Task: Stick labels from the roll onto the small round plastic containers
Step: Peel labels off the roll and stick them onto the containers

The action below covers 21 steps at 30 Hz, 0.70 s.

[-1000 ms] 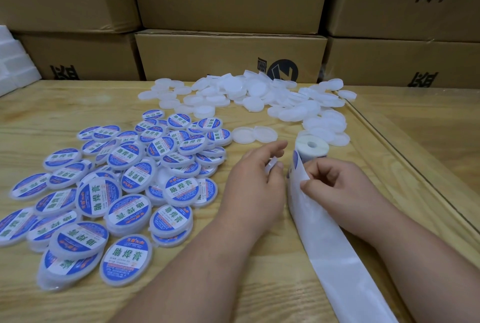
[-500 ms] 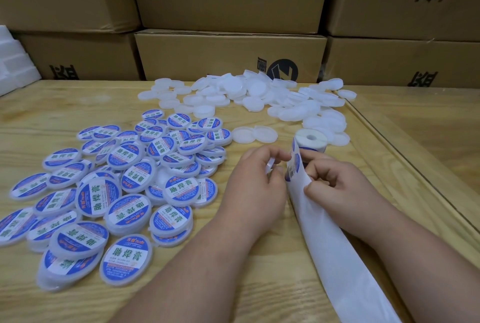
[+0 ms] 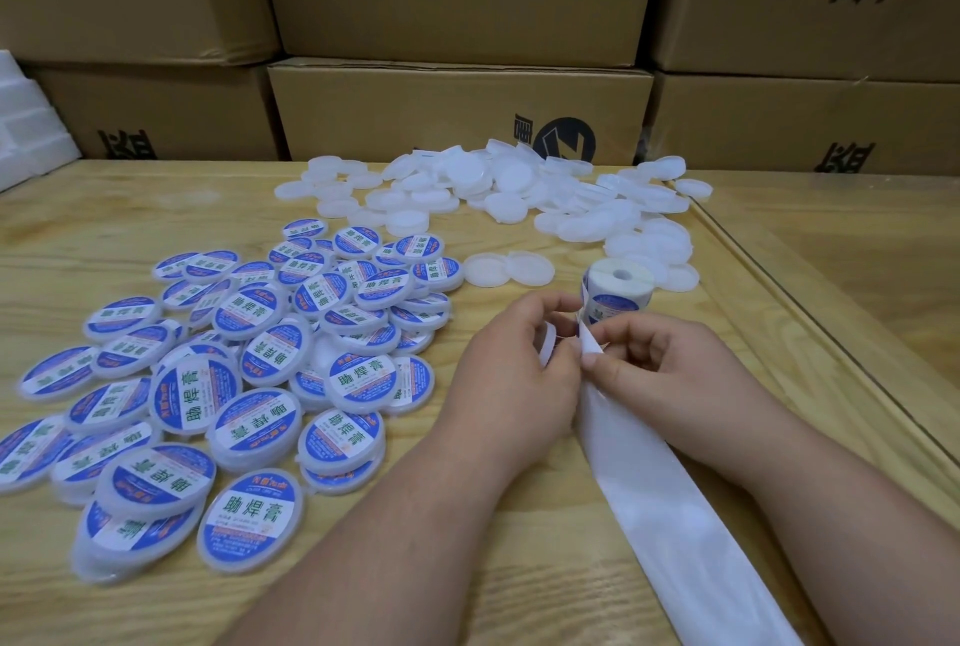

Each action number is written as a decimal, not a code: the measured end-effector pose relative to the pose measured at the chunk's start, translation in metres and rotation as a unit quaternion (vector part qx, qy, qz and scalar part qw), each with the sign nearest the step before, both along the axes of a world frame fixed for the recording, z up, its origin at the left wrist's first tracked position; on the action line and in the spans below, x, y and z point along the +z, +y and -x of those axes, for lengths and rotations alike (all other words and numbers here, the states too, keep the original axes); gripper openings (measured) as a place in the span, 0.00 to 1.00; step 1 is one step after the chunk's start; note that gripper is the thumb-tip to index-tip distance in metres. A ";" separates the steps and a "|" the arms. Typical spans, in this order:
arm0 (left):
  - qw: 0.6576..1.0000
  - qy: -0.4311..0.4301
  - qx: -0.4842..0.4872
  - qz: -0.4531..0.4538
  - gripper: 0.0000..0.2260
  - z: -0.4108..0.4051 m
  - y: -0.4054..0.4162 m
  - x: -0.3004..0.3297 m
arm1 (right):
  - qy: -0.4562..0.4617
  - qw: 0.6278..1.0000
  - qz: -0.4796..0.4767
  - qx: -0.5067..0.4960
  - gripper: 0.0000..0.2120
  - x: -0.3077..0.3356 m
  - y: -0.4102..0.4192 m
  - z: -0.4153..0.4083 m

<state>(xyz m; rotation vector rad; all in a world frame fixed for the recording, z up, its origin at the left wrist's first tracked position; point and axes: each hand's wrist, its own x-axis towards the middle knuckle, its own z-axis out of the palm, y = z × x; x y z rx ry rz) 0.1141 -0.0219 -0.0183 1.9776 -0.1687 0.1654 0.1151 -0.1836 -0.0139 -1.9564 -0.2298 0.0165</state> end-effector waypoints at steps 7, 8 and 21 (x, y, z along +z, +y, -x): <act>1.000 -0.006 0.003 0.018 0.11 -0.002 -0.002 -0.002 | -0.007 1.000 -0.015 0.008 0.07 0.000 -0.001 0.001; 1.000 -0.007 0.002 0.016 0.11 -0.002 -0.001 -0.003 | -0.007 1.000 -0.015 0.009 0.07 0.000 -0.001 0.001; 1.000 -0.009 0.014 0.022 0.09 -0.004 0.000 -0.005 | -0.013 1.000 -0.011 -0.001 0.16 -0.002 -0.002 -0.002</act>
